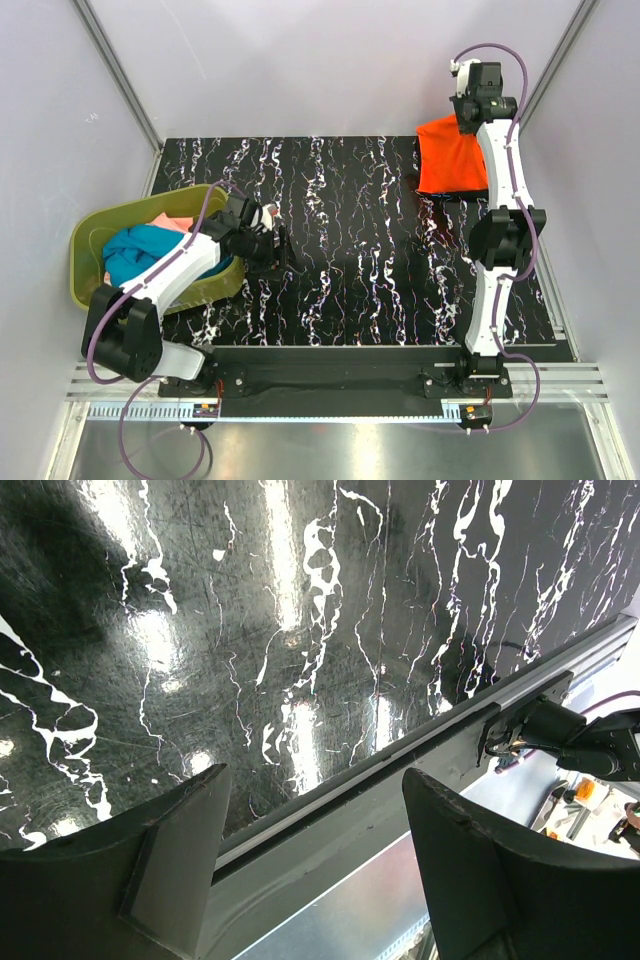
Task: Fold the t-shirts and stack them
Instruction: Neatly place the folded tshirt to the corner
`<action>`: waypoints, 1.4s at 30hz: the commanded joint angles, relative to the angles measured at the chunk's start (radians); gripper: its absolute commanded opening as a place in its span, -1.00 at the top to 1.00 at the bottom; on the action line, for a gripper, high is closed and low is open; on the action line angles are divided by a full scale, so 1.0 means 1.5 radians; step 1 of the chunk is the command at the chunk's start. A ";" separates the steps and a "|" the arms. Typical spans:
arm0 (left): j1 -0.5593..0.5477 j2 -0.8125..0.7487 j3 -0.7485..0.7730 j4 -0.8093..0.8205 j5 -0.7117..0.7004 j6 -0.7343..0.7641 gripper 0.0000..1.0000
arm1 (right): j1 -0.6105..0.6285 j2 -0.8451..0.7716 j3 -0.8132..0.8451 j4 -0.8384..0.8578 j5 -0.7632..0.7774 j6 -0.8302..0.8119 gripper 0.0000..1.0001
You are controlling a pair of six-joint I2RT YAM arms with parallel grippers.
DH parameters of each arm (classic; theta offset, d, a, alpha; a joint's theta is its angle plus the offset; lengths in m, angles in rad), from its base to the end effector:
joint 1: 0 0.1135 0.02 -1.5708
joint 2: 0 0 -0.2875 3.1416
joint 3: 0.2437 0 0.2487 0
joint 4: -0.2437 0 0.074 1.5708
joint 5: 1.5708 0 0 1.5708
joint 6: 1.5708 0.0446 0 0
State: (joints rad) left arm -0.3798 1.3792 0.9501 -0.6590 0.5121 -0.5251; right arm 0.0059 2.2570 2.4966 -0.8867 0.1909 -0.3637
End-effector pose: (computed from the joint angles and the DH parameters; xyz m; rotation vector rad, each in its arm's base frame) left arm 0.2353 -0.1175 0.2499 -0.0231 2.7818 -0.9524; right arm 0.5164 -0.0054 0.3805 -0.3056 2.2139 -0.4081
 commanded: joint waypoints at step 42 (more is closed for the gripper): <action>0.003 0.058 0.060 0.026 0.047 -0.011 -0.50 | -0.022 -0.066 -0.108 0.163 -0.191 0.038 1.00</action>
State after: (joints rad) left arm -0.3798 1.5082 1.0218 -0.6552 0.5510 -0.5301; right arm -0.0456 2.2578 2.3547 -0.7170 -0.0559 -0.3237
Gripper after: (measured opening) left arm 0.748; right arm 0.031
